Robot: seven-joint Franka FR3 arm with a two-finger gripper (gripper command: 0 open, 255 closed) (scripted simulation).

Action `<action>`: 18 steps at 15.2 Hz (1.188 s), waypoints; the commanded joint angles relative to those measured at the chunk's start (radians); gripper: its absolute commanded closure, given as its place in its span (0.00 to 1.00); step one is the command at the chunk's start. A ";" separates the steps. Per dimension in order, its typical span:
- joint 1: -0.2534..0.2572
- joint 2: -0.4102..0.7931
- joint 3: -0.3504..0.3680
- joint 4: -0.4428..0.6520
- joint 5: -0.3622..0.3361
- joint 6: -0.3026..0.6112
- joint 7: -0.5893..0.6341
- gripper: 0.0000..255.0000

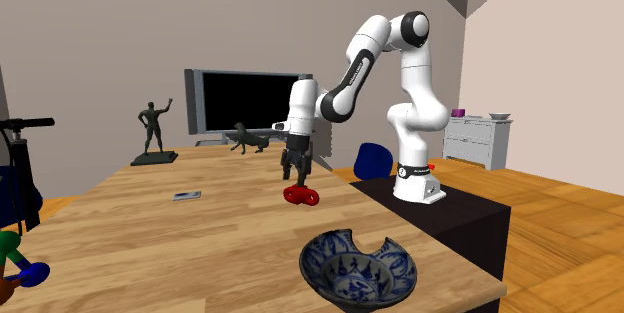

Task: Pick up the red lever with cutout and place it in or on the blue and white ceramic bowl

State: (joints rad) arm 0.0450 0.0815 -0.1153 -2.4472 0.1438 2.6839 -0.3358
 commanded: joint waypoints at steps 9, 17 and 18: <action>-0.001 0.081 0.013 0.013 0.037 0.067 -0.025 0.00; -0.001 0.080 0.013 0.013 0.037 0.067 -0.025 1.00; -0.001 0.080 0.013 0.013 0.037 0.067 -0.025 1.00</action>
State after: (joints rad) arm 0.0436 0.1618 -0.1023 -2.4339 0.1804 2.7508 -0.3604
